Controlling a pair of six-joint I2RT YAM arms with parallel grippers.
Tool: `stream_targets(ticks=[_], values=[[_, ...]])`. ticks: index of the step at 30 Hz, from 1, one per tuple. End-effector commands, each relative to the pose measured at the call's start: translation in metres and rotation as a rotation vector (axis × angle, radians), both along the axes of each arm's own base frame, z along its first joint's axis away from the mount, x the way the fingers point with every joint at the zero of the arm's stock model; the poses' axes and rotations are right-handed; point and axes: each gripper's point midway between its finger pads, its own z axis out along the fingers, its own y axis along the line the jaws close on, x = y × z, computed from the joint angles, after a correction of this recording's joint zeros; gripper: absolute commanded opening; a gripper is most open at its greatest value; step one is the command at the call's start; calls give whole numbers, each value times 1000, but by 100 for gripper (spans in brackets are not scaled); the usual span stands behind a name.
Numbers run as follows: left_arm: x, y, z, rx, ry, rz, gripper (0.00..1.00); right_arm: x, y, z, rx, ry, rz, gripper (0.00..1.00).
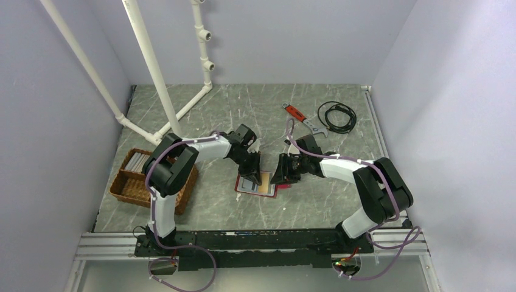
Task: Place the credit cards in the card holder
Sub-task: Insert the credit card into the card holder.
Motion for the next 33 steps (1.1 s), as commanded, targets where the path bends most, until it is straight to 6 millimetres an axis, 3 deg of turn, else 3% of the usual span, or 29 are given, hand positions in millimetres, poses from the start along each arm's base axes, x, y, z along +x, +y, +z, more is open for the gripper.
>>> stream_targets(ticks=[1, 5, 10, 23, 28, 33], values=[[-5, 7, -6, 26, -9, 1, 11, 8, 3, 5, 19, -27, -11, 36], [-2, -4, 14, -45, -33, -8, 24, 8, 4, 5, 25, -26, -8, 36], [12, -11, 42, -80, -104, 8, 32, 8, 4, 4, 27, -26, -6, 35], [13, -9, 13, -10, -76, 18, 43, 8, 5, 3, 34, -24, -4, 35], [9, -26, 22, -117, -60, -7, 43, 8, 6, 3, 38, -23, 0, 35], [4, -41, 46, -275, -77, -20, 41, 8, 8, 5, 52, -24, 1, 36]])
